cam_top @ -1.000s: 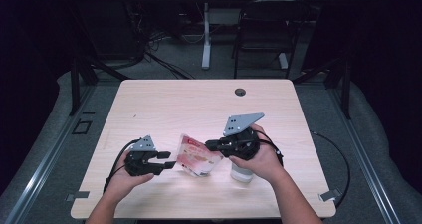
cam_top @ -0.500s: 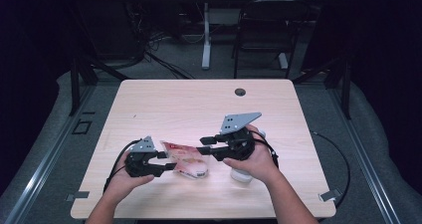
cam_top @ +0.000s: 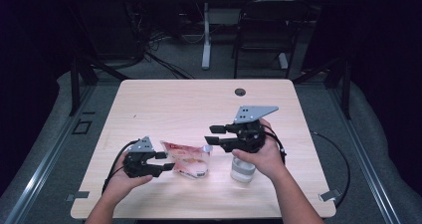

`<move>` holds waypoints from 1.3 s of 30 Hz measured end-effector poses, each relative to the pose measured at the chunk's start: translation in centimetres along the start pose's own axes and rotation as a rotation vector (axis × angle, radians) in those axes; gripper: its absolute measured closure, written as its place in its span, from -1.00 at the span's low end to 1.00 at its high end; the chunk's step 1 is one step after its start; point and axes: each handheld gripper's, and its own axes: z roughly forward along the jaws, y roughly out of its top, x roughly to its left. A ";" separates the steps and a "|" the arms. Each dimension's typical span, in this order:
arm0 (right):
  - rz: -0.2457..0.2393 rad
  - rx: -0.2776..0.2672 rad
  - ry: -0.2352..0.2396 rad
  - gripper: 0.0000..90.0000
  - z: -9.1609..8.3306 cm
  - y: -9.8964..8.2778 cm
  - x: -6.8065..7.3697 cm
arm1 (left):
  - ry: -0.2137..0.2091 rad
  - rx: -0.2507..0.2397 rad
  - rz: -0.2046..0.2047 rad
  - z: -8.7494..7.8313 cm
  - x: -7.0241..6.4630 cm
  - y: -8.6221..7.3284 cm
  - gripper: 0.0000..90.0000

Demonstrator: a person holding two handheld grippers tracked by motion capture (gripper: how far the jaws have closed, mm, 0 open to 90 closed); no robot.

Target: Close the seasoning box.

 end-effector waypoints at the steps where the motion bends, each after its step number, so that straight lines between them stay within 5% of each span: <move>1: 0.003 0.002 -0.018 0.35 -0.2 -0.1 -0.2 | 0.003 0.005 -0.004 -0.1 0.0 0.0 0.09; 12: 0.035 0.011 -0.163 0.52 -2.6 -0.7 -2.1 | 0.008 -0.007 -0.012 -0.5 0.3 -0.2 0.10; 23: 0.148 -0.036 -0.424 0.97 -6.0 -1.8 -4.7 | 0.016 -0.017 -0.021 -0.9 0.5 -0.4 0.10; 39: 0.218 0.019 -0.493 1.00 -6.5 -5.9 -6.5 | 0.022 -0.011 -0.028 -0.9 0.6 -0.5 0.11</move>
